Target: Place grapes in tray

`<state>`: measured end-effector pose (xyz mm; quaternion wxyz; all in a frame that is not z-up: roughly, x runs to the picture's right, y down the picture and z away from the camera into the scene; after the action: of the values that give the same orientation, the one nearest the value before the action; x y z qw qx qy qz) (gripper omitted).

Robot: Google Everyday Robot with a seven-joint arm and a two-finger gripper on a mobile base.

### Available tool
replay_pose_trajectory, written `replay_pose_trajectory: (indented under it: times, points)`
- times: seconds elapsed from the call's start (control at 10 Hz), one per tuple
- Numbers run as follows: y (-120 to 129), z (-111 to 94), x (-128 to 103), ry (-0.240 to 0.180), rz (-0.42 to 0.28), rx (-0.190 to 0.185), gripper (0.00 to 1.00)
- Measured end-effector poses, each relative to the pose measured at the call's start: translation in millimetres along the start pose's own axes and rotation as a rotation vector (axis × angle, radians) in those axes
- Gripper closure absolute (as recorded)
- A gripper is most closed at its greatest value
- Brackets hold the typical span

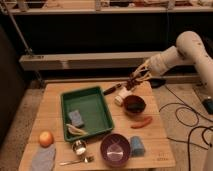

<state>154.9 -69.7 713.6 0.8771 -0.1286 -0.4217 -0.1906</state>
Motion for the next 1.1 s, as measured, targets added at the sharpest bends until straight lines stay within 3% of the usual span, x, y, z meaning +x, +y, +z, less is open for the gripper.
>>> replay_pose_trajectory:
  times: [0.3, 0.5, 0.8, 1.0, 1.1]
  points:
    - [-37, 41, -38, -0.085, -0.083, -0.028, 1.0]
    - [-58, 57, -67, -0.147, -0.148, -0.041, 1.0]
    - [-79, 63, -108, -0.239, -0.249, -0.059, 1.0]
    - [-76, 64, -118, -0.284, -0.274, -0.07, 1.0]
    - [-71, 69, -126, -0.328, -0.287, -0.082, 1.0]
